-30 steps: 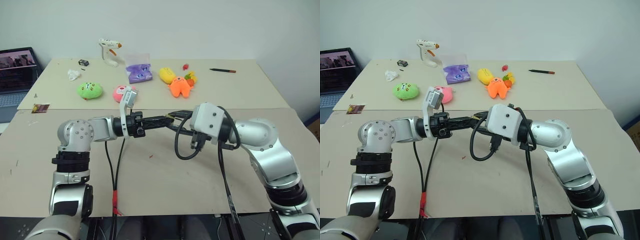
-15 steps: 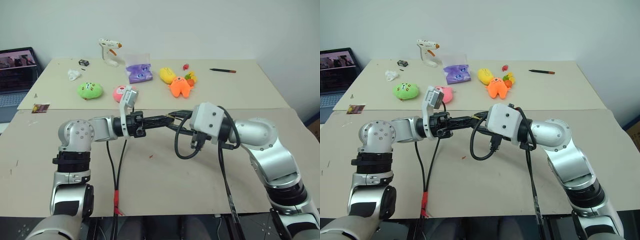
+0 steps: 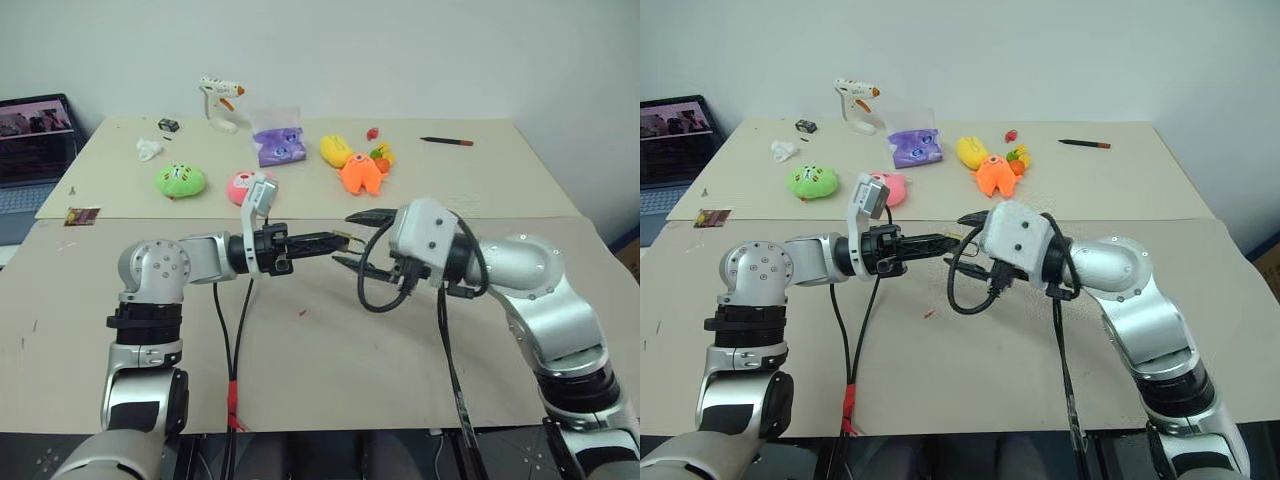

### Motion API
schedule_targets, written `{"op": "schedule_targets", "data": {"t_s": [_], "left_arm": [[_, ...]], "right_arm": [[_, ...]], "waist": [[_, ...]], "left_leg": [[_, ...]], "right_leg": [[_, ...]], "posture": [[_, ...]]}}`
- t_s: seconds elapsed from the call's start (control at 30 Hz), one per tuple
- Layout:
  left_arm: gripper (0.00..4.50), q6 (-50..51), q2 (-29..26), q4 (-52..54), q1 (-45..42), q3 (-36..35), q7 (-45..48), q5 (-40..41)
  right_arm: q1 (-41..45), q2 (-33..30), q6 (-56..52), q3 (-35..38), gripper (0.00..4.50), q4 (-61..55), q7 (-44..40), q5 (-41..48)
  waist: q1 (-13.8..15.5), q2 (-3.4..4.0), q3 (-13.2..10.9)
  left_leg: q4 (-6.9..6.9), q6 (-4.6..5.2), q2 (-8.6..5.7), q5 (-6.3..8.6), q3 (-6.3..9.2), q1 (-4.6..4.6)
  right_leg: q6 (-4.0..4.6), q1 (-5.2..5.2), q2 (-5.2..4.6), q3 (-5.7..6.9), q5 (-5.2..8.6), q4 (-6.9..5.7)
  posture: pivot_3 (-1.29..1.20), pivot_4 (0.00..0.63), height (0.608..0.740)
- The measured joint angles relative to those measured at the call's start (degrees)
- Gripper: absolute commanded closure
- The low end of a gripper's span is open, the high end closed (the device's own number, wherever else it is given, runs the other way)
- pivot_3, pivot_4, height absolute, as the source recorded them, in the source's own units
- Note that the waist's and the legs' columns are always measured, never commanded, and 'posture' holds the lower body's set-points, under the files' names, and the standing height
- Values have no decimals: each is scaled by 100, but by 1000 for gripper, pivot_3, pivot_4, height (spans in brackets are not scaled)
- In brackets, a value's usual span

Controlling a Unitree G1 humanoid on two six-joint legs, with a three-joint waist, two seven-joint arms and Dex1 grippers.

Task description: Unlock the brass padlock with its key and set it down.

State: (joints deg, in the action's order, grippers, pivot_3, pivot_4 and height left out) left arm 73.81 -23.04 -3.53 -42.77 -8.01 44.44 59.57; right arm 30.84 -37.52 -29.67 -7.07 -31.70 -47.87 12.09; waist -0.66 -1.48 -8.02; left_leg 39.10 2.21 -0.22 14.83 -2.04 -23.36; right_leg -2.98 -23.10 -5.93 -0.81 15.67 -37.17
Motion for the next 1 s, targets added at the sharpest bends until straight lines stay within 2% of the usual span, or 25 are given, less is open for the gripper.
{"op": "schedule_targets", "data": {"t_s": [0.03, 0.17, 0.3, 0.6, 0.77, 1.0], "left_arm": [[4454, -3, -3, -7, -1, -10, -7, 0], [4454, -5, -6, -92, 1, -19, -84, -15], [4454, -5, -13, -120, 0, -71, -61, -24], [4454, -5, -10, -195, -42, -85, -60, -34], [4454, -8, 43, -184, -42, -186, -113, 14], [4454, -25, 68, -157, -42, -240, -104, 27]], "right_arm": [[-33, -17, -16, 55, 1835, 1, 1, 41], [-405, -138, 43, 204, 3046, 66, -23, 127], [-820, -229, 484, 193, 4469, 496, -18, -98], [-709, -74, 652, 22, 4469, 580, 84, -194], [-304, 174, 164, 10, 4469, 426, 264, -20], [-320, 255, -237, 8, 4469, 243, 304, 219]], "waist": [[0, 0, 0], [1, 0, 0], [1, 0, 0], [-8, 0, 0], [-2, 0, 0], [3, 0, 0]], "left_leg": [[0, 0, 0, 0, 0, 0], [-2, 1, -2, 0, 0, 0], [-1, 1, -4, 1, -2, 1], [-1, 0, -3, 0, -2, 1], [-2, 0, -1, 0, 0, 0], [-2, 1, -4, 0, 0, -3]], "right_leg": [[0, 0, 0, 0, 0, 0], [0, 1, -2, 0, 0, 1], [0, 1, -3, -1, 0, 1], [0, -1, -2, -2, 0, 0], [0, -1, -1, 0, 0, 0], [0, -1, -5, 1, 0, 0]], "posture": [[0, 150, 738], [0, 150, 738], [0, 150, 738], [0, 150, 738], [0, 150, 738], [0, 150, 738]]}}
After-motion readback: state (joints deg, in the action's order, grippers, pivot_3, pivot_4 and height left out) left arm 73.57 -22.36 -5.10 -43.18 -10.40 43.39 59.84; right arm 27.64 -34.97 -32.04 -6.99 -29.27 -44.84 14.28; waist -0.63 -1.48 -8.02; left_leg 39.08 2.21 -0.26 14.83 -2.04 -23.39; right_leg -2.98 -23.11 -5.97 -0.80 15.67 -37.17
